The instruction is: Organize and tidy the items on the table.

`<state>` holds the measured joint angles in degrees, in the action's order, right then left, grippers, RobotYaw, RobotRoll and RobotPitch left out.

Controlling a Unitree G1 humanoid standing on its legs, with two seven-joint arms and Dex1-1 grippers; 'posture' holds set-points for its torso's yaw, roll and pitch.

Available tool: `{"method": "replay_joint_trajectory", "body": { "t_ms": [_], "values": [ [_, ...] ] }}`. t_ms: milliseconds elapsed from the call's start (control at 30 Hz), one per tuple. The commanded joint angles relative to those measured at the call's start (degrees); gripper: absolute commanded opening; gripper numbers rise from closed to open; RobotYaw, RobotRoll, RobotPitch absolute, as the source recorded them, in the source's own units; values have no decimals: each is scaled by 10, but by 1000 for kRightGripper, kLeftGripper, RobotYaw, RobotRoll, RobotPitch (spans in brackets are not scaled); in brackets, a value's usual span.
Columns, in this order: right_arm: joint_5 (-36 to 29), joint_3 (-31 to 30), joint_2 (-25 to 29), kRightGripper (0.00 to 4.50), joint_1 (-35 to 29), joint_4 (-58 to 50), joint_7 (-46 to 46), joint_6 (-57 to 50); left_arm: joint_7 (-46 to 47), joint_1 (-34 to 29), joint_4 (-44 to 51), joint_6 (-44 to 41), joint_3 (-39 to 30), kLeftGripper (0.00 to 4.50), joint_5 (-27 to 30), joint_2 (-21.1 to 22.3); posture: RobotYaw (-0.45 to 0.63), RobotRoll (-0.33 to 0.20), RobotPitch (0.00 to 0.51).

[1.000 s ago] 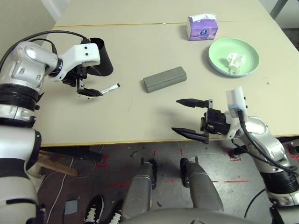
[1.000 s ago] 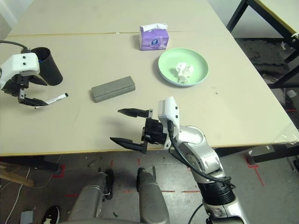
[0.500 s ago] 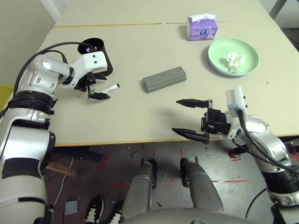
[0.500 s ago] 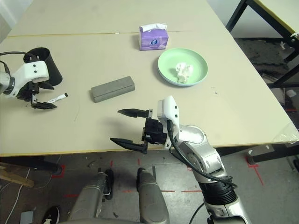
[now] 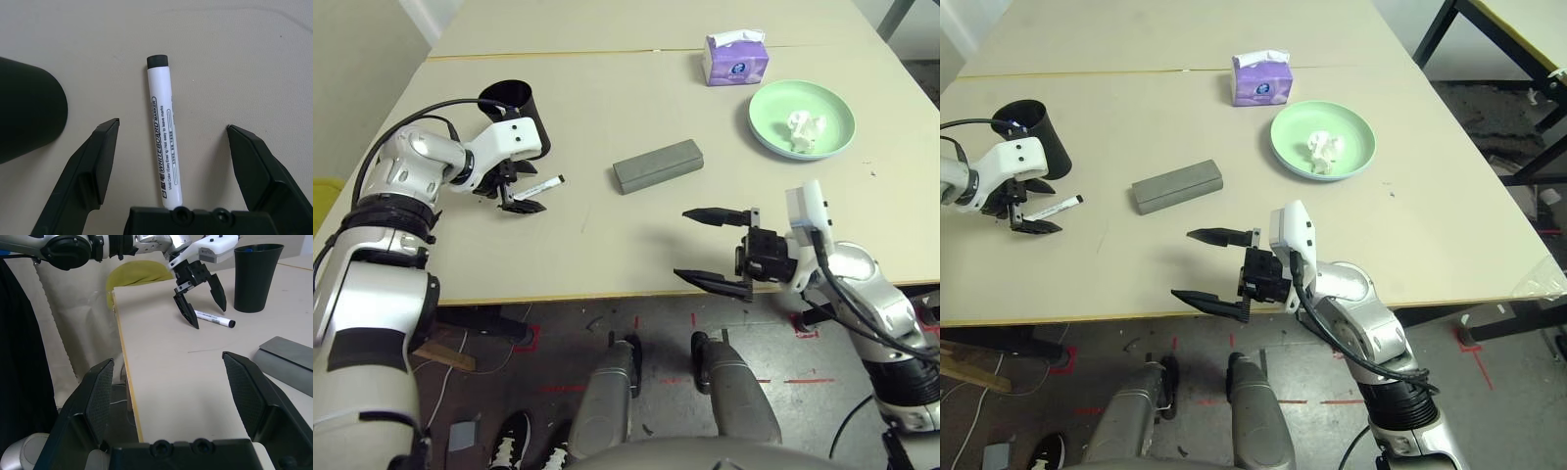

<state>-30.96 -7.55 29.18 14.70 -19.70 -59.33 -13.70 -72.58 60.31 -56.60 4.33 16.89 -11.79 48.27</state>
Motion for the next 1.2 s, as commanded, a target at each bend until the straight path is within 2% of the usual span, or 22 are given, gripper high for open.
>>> {"method": "replay_joint_trajectory", "body": {
  "t_ms": [33, 133, 467, 500, 667, 800, 867, 933, 1033, 1100, 1200],
  "values": [
    [0, -2, 3, 4500, -7, -11, -1, -4, 10, -2, -18, 7, -4, 4459, -9, -5, -195, 0, 241],
    [0, -3, 3, 4500, -6, -11, -1, -5, 9, -1, -20, 8, -8, 3872, -7, -8, -194, 0, 241],
    [-1, -5, 1, 4500, -5, -11, -1, -6, 0, 6, -14, 4, -15, 420, -1, -8, -192, 0, 241],
    [-1, -6, 0, 4500, -4, -11, -1, -6, -2, 6, -12, 4, -16, 267, -1, -8, -192, 0, 241],
    [-1, -6, 0, 4500, -4, -10, -1, -7, -36, 6, 10, -8, -25, 268, 13, -4, -190, 0, 241],
    [-2, -4, -1, 4500, -4, -6, -3, -7, -139, 2, 87, -88, -54, 267, 78, 3, -177, 0, 238],
    [-2, -3, -2, 4500, -2, -2, -4, -6, -189, -10, 174, -180, -45, 267, 158, 30, -170, 0, 237],
    [-3, -4, -3, 4500, 1, 3, -7, -5, -199, -20, 259, -269, -32, 267, 248, 63, -158, 0, 233],
    [-5, -3, -6, 4500, 10, 14, -12, -5, -199, -1, 332, -405, -64, 267, 371, 84, -146, 0, 231],
    [-8, 0, -9, 4500, 16, 22, -14, -5, -198, 23, 340, -470, -105, 267, 414, 75, -138, 0, 229],
    [-8, 8, -17, 4500, 28, 38, -5, -5, -141, 66, 306, -507, -189, 267, 455, 42, -127, 0, 226]
  ]
}}
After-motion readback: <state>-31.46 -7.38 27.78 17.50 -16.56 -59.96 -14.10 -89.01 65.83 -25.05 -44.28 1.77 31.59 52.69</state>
